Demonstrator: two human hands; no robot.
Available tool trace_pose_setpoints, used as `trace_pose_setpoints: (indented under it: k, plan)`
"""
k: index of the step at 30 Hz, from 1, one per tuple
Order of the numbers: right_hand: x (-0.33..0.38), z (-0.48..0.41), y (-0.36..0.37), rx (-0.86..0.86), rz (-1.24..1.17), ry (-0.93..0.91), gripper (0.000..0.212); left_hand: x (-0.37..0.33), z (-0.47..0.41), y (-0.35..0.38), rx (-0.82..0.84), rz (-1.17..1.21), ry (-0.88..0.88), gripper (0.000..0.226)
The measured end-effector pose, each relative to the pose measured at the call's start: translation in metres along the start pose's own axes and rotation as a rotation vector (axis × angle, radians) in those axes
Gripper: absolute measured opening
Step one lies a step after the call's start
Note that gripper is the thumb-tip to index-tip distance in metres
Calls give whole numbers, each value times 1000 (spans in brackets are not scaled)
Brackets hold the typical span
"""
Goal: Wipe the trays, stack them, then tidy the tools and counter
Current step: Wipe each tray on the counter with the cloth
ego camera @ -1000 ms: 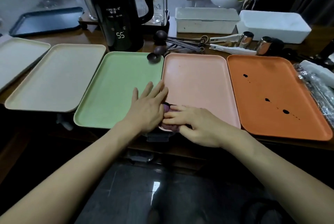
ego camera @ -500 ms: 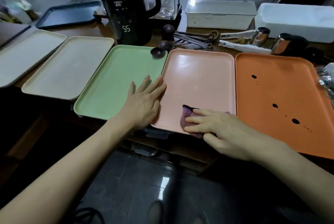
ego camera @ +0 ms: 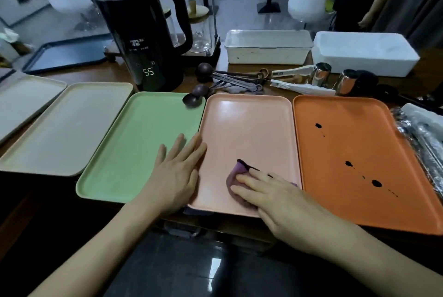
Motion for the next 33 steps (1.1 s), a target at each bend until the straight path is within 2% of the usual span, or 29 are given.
trace_pose_setpoints:
  k: [2, 6, 9, 14, 19, 24, 26, 30, 33]
  plan:
    - [-10, -22, 5, -63, 49, 100, 60, 3, 0, 2, 7, 4, 14, 84]
    - [-44, -85, -1, -72, 39, 284, 67, 5, 0, 4, -33, 8, 44, 79]
    - [-65, -129, -5, -167, 44, 409, 54, 6, 0, 6, -10, -21, 44, 79]
    - [-57, -142, -7, -226, -10, 541, 49, 4, 1, 4, 26, -87, 44, 69]
    - [7, -89, 3, -167, -82, 476, 79, 1, 1, 3, 34, -97, 21, 79]
    - [41, -27, 9, -36, -134, 398, 60, -1, -1, 3, 37, -146, 10, 77]
    - [33, -11, 10, 1, -76, 411, 63, 1, 0, 4, 5, -145, 29, 80]
    - [3, -19, 12, -35, 1, 534, 75, 4, 1, 5, -31, -149, 37, 67]
    - [-6, -42, 8, -89, -62, 584, 69, 1, 0, 0, -23, -154, 10, 63]
Point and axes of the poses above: each hand's wrist, its own z-axis away from the middle knuckle, its own y-axis out of the palm, x = y × z, the point moved 1 cm from there along -z, towards the middle knuckle, and after that the axes turned 14 degrees about y, right-handed, at the moved point
